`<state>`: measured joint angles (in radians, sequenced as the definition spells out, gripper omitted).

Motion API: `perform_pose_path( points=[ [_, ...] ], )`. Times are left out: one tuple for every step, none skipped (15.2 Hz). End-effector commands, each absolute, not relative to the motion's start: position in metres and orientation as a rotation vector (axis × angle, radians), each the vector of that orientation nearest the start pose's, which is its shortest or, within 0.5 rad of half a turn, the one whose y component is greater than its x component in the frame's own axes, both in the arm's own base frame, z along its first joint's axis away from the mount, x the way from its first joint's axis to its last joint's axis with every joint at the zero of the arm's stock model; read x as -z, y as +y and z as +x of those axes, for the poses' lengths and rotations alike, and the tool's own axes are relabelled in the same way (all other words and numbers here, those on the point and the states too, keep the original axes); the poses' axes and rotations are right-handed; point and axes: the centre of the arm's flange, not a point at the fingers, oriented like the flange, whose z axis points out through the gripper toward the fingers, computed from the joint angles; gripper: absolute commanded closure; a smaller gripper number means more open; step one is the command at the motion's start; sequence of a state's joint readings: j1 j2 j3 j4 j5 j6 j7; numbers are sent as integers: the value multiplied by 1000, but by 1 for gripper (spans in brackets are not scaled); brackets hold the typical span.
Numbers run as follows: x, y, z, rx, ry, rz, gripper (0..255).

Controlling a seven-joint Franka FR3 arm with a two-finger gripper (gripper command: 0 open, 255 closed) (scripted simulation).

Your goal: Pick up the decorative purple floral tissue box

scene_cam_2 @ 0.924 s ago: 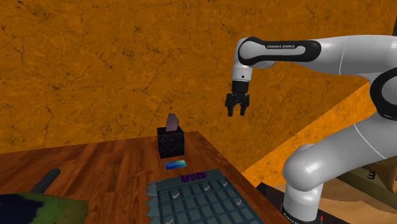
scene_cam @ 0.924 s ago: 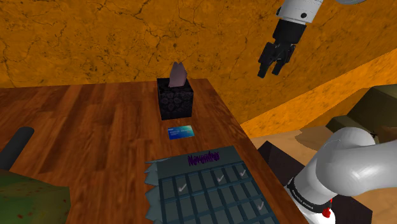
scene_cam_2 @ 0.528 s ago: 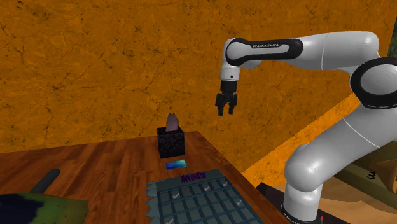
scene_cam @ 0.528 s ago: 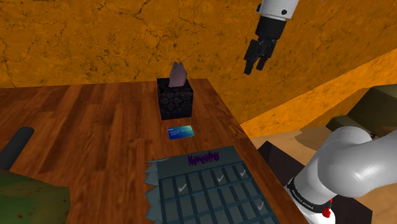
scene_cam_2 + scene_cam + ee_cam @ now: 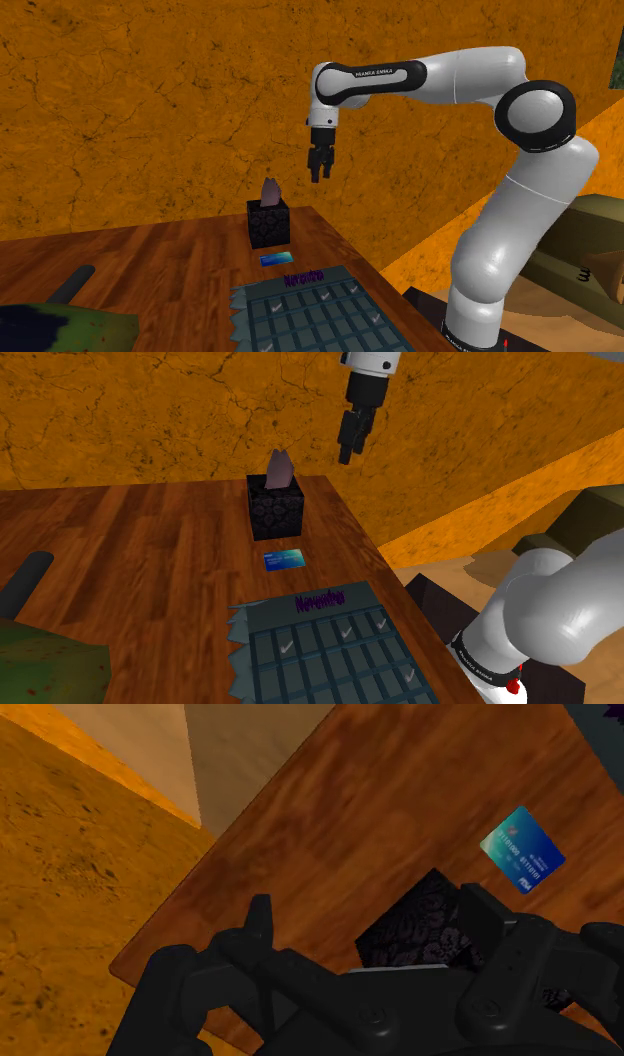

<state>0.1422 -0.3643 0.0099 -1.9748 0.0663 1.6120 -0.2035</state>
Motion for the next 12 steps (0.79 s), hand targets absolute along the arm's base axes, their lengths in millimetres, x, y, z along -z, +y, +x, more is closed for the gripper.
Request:
perform_pose_path(
  points=[
    [-618, 96, 453, 1, -658, -3015, 0],
    [-618, 107, 462, 0, -715, -3006, 0],
    [-617, 118, 470, -2, -772, -2996, 0],
    [-617, 130, 477, -4, -829, -2984, 0],
    [-617, 141, 484, -5, -886, -2972, 0],
    [-616, 153, 491, -7, -942, -2959, 0],
    [-616, 166, 497, -9, -998, -2944, 0],
    [-615, 178, 503, -10, -1055, -2929, 0],
    [-615, 191, 509, -12, -1110, -2912, 0],
    [-614, 204, 514, -13, -1166, -2894, 0],
    [-613, 217, 518, -15, -1221, -2876, 0],
    [-613, 230, 522, -17, -1277, -2856, 0]
  ],
)
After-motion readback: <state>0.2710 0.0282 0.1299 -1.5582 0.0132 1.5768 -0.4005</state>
